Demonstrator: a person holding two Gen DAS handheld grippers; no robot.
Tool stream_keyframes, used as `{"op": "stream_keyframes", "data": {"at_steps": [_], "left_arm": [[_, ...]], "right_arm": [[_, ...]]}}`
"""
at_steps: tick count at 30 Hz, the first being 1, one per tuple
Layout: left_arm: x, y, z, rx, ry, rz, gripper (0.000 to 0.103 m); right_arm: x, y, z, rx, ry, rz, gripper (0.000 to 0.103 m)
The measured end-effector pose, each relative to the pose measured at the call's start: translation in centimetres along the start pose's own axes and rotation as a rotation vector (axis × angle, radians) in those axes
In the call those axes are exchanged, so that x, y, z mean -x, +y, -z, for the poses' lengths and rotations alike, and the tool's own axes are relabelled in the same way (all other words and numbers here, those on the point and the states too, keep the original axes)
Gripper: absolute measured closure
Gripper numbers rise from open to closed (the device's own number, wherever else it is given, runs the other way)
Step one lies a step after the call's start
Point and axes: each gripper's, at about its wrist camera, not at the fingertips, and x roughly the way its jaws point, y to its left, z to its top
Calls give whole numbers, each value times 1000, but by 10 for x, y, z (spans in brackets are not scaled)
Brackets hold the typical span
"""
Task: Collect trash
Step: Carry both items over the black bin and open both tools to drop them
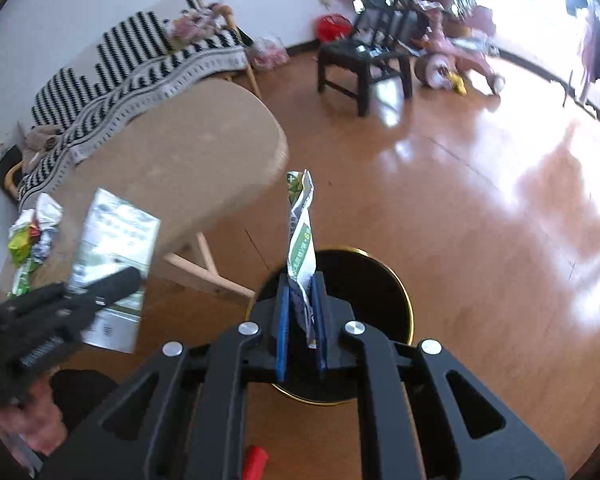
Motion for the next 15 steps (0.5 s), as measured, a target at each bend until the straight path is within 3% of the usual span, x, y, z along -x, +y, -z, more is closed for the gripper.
{"op": "stream_keyframes", "data": {"at_steps": [10,15], "left_arm": [[-95,-6,28,-17,156,28,93],[-118,-5,33,-78,190,5,93]], "right_arm": [[-93,-32,30,-94,168,21,92],[-106,-39,40,-122,194,21,92]]}}
